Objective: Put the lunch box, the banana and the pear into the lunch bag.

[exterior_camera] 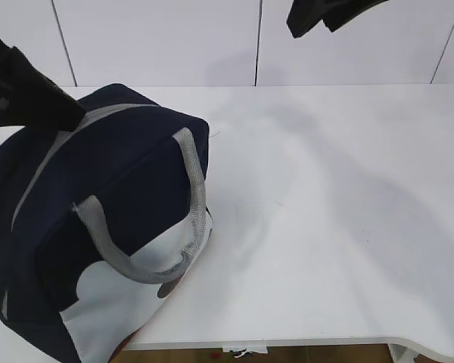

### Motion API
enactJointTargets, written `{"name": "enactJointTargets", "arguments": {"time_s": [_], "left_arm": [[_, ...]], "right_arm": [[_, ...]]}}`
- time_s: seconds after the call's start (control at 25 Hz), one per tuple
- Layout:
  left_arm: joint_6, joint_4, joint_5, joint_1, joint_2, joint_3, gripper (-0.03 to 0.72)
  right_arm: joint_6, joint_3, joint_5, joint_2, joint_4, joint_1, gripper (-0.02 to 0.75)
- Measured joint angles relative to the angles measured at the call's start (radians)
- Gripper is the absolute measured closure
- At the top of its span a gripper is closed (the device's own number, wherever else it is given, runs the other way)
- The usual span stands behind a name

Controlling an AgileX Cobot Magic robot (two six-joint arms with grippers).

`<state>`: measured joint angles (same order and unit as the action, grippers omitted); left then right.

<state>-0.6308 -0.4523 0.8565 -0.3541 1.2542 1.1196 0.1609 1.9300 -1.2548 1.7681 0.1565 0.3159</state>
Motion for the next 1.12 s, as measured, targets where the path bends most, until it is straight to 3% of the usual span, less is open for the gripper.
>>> {"name": "enactJointTargets", "arguments": {"time_s": [0.68,1.12], "left_arm": [[0.002,0.007,0.000,0.000,-0.052,0.000,0.258],[0.183,0.183,0.208,0.000,-0.163,0.000,0.258]], "right_arm": [[-0.002,-0.048,-0.001,-0.088,-0.035,0.000,0.328],[-0.031,-0.142,-0.002,-0.231,-0.034,0.000,0.338]]}}
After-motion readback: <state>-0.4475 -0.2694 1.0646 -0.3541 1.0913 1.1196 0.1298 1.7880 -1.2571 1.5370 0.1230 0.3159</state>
